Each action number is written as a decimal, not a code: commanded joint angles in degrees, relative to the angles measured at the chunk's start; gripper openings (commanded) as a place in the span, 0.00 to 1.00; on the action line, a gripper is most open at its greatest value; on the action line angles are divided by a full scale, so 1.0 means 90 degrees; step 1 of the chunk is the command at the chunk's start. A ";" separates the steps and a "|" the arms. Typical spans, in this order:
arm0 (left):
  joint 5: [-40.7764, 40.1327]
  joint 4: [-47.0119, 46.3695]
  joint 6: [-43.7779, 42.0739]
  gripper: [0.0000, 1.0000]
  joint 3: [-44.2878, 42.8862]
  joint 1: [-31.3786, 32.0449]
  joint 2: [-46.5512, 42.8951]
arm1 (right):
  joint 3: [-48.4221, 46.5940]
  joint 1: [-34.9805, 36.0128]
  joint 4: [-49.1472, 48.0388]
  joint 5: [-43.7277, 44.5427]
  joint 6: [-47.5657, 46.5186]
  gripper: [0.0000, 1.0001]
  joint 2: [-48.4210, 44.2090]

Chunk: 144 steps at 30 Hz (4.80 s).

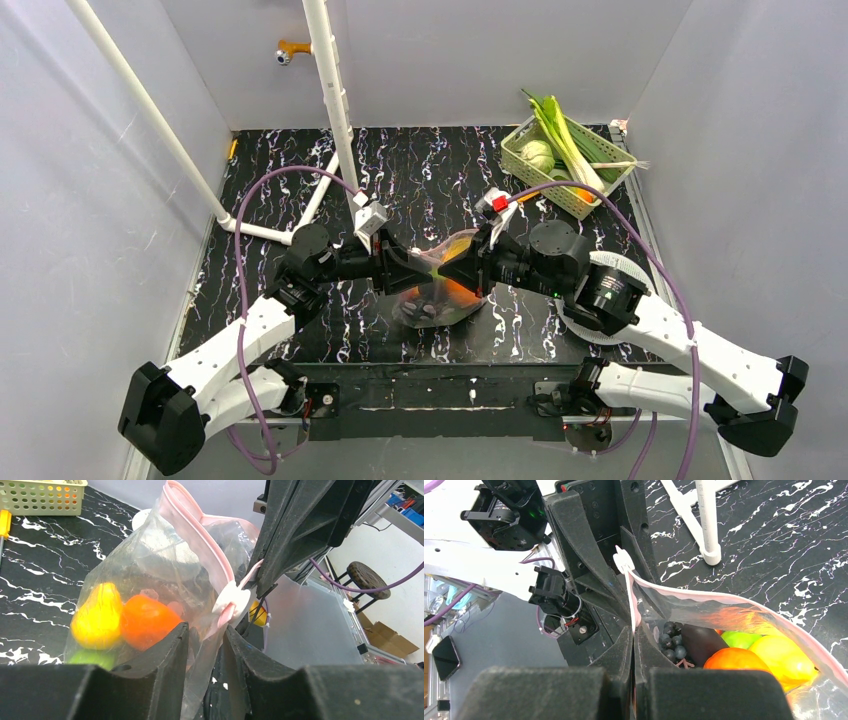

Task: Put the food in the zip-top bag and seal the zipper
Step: Zip the zipper food storage bag at the center of the board.

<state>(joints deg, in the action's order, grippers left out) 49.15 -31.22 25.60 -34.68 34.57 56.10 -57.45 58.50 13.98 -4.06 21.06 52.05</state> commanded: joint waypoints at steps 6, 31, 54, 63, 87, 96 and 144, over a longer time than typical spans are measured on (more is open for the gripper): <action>0.0249 -0.0168 -0.0172 0.21 -0.0112 -0.0039 -0.0252 | -0.0354 -0.0011 -0.0020 -0.0123 0.0017 0.01 0.0198; 0.0665 0.0059 -0.0416 0.00 -0.0197 -0.0034 -0.0315 | -0.2914 0.0024 0.1602 -0.1575 -0.1596 0.54 0.1975; 0.0575 0.0127 -0.0423 0.00 -0.0197 -0.0035 -0.0393 | -0.2807 0.0013 0.1534 -0.1432 -0.1770 0.32 0.2355; 0.0539 0.0164 -0.0435 0.00 -0.0209 -0.0040 -0.0368 | -0.2674 0.0006 0.1442 -0.1522 -0.1744 0.19 0.2310; -0.0230 0.0885 -0.1088 0.00 -0.0166 -0.0244 -0.0759 | -0.1249 -0.0240 0.2205 0.0146 -0.2318 0.01 0.0015; -0.1314 0.1534 -0.1607 0.00 -0.0177 -0.0472 -0.1205 | -0.0717 -0.0248 0.2699 0.0851 -0.2119 0.01 -0.1297; -0.1909 0.2110 -0.1993 0.00 -0.0265 -0.0562 -0.1477 | -0.3257 0.0383 0.3720 0.0975 -0.2885 0.73 0.2383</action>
<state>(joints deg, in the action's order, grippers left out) 32.74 -12.30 7.63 -34.69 29.78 42.73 -83.16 60.67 46.15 4.36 -2.45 72.75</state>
